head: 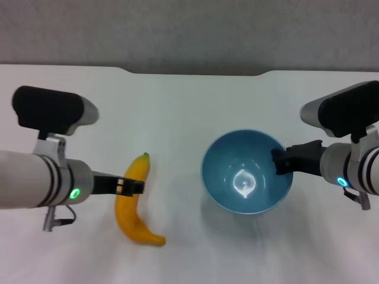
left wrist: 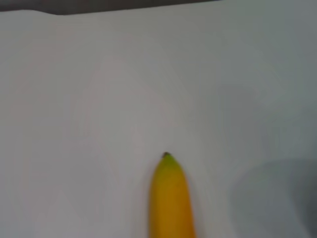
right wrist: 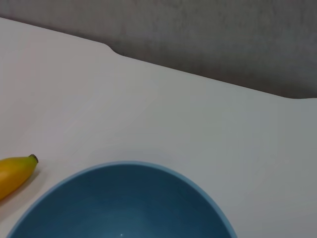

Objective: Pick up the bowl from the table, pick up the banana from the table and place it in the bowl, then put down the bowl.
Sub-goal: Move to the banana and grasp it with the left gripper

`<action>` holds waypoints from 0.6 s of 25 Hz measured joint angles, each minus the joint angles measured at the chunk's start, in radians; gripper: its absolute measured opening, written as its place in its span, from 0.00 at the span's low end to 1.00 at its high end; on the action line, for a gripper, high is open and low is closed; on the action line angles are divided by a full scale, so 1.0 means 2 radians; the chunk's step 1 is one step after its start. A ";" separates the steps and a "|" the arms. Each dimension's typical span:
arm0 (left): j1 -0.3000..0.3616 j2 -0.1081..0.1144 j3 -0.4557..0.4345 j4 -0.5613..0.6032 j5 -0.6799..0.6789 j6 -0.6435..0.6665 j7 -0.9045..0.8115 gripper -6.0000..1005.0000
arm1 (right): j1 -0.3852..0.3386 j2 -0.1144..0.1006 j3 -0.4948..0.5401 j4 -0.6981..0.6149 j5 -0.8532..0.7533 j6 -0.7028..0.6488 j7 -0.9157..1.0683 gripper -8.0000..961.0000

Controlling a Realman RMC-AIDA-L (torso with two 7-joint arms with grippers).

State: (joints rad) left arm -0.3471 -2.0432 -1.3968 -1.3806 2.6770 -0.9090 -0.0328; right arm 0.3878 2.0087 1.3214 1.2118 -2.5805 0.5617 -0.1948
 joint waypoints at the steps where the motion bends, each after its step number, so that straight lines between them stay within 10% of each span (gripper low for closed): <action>1: -0.003 0.000 0.007 0.003 0.000 0.004 -0.006 0.62 | 0.000 0.000 0.000 0.000 0.000 0.000 0.000 0.04; 15: -0.021 0.000 0.039 0.062 0.018 0.069 -0.030 0.81 | 0.000 0.000 -0.004 0.006 -0.001 -0.001 0.000 0.04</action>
State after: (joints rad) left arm -0.3882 -2.0433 -1.3190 -1.2571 2.7131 -0.7707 -0.0925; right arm 0.3881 2.0095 1.3133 1.2235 -2.5817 0.5605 -0.1948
